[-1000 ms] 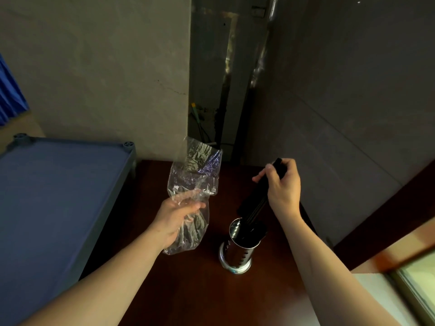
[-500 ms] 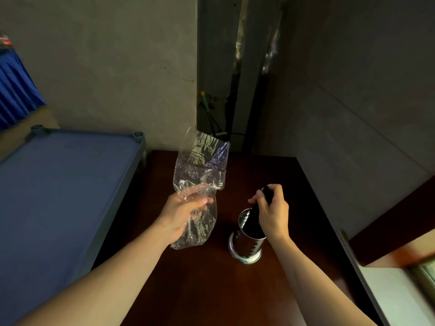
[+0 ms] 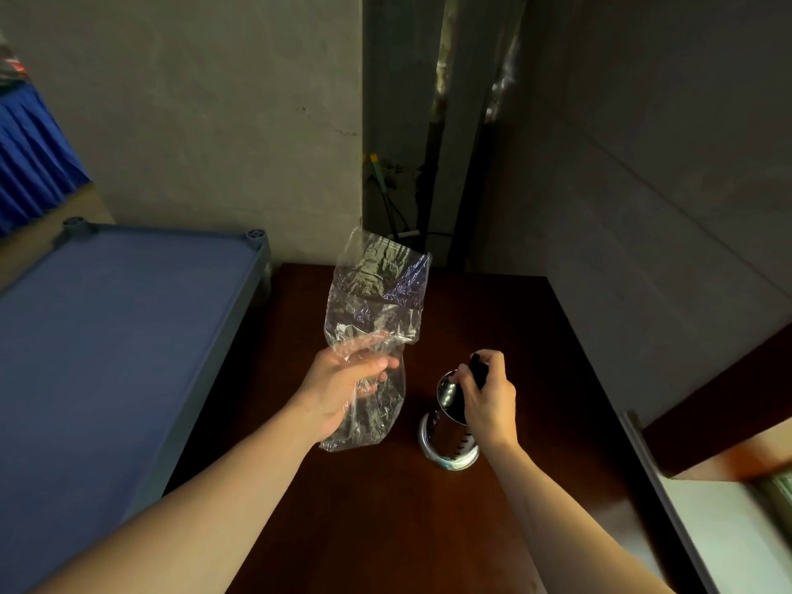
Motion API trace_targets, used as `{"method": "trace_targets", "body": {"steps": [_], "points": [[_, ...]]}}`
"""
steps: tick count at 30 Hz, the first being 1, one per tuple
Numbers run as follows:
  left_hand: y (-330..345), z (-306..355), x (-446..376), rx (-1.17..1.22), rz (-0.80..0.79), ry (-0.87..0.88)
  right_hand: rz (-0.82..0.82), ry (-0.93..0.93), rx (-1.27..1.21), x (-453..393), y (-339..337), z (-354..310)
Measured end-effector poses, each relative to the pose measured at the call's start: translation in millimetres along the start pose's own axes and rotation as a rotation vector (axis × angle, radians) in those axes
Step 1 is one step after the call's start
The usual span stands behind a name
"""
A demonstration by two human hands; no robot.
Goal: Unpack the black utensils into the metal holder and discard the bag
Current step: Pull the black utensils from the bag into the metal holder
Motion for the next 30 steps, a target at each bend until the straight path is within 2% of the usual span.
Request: {"method": "trace_targets", "body": {"steps": [8,20,23,30], "points": [[3,-1,1,0.015,0.0,0.015,-0.026,0.036,0.077,5,9,10],[2,-2,0,0.039,-0.033,0.024,-0.08,0.057,0.044,7,3,7],[1,-1,-1,0.075,-0.052,0.023,-0.099,0.005,0.091,12,-3,-4],[-2,5,-2,0.237,-0.113,-0.001,0.012,-0.216,0.143,16,-16,-56]]}}
Point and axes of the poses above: each hand's wrist, its own x-axis away from the middle knuckle, its own y-axis out of the palm, z = x × y, the point moved 2 cm from there along -x, towards the middle knuckle
